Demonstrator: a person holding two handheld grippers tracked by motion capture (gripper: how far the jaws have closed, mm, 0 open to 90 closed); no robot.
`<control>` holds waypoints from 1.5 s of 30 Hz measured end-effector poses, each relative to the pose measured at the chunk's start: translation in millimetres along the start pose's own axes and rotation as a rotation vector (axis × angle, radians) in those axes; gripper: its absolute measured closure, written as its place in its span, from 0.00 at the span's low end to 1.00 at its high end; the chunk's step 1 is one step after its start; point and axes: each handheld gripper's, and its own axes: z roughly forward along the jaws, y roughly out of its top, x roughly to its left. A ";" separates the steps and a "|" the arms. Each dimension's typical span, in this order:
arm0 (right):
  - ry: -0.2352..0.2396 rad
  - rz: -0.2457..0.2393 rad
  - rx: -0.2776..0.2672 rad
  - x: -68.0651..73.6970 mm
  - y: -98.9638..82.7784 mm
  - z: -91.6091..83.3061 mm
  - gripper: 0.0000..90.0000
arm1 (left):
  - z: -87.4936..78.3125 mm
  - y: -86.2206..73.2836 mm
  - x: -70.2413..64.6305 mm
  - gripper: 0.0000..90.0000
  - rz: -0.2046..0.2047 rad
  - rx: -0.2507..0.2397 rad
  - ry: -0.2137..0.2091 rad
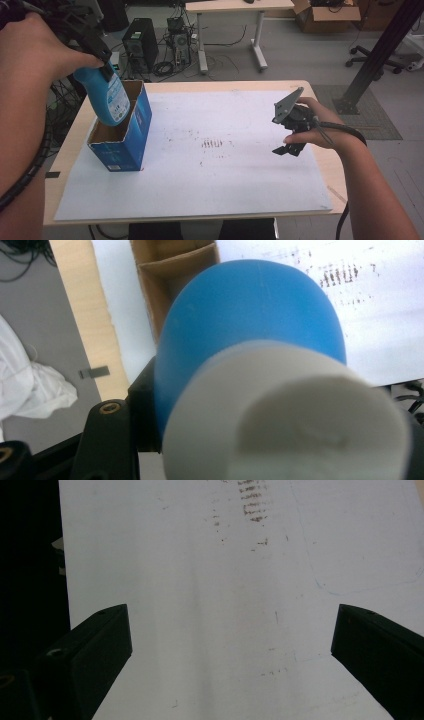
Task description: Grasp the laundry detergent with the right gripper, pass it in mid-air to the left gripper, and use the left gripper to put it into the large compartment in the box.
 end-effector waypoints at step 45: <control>0.064 0.002 0.053 4.1 2.4 4.9 0.03 | 86.7 4.3 45.7 0.43 -0.118 -0.025 -0.003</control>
